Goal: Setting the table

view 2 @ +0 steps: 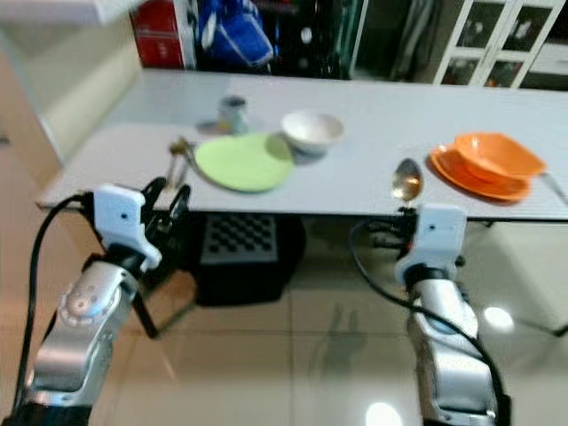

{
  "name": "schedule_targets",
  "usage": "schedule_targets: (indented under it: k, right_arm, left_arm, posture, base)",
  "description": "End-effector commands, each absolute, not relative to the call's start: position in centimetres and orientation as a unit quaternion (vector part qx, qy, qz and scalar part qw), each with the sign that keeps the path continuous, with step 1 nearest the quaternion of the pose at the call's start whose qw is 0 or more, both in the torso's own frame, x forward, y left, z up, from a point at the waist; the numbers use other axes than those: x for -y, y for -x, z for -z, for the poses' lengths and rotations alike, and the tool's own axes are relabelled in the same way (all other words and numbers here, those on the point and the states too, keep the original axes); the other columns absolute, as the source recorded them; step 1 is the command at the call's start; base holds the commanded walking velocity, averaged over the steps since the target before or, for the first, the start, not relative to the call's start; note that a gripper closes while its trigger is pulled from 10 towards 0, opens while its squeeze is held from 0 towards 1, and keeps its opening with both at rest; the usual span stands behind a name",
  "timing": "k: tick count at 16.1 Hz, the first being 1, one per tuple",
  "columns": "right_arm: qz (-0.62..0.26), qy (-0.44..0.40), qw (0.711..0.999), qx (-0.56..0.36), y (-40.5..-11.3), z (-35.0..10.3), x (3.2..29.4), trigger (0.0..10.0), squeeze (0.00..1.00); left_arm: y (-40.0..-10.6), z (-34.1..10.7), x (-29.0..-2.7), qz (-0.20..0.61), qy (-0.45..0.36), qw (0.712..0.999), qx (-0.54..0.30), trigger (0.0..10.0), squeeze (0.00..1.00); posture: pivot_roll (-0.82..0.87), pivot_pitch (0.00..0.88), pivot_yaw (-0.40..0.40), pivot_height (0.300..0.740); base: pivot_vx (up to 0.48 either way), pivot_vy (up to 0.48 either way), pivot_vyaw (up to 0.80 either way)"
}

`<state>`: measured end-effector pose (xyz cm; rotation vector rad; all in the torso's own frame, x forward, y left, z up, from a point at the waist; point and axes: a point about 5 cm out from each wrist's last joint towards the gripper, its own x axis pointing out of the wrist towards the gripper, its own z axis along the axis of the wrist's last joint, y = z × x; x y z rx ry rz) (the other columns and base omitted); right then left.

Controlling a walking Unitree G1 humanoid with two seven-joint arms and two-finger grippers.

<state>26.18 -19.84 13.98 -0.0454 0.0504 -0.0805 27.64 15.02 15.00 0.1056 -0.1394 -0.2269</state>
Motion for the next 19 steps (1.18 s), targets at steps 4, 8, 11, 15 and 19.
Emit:
schedule_targets:
  k: [4,8,11,15,19]
  right_arm:
    - [0.046,0.02,0.999,-0.006,-26.32,-14.57,20.07,10.0,0.0]
    - [0.044,0.019,0.999,-0.005,-26.29,-14.56,19.97,10.0,0.0]
    - [0.044,0.019,0.999,-0.006,-26.26,-14.47,20.0,10.0,0.0]
    - [0.04,0.018,0.999,-0.006,-26.24,-14.35,19.72,10.0,0.0]
    - [0.042,0.018,0.999,-0.006,-26.22,-14.37,19.8,10.0,0.0]
  left_arm:
    - [-27.82,-15.6,-14.89,0.113,-0.057,0.988,0.083,10.0,0.0]
    - [-27.76,-15.54,-14.88,0.115,-0.057,0.988,0.082,10.0,0.0]
    - [-27.78,-15.53,-14.81,0.117,-0.057,0.988,0.082,10.0,0.0]
    - [-27.82,-15.53,-14.8,0.119,-0.054,0.988,0.078,10.0,0.0]
    - [-27.99,-15.64,-14.94,0.112,-0.029,0.991,0.073,10.0,0.0]
  posture:
    - [0.01,0.0,-0.008,0.74]
    - [0.01,0.0,-0.006,0.74]
    - [0.01,0.0,-0.006,0.74]
    - [0.01,0.0,-0.002,0.74]
    - [0.01,0.0,-0.001,0.74]
  base:
    - [0.0,-0.441,0.0]
    - [0.0,-0.438,0.0]
    - [0.0,-0.44,0.0]
    - [0.0,-0.438,0.0]
    - [0.0,0.0,0.0]
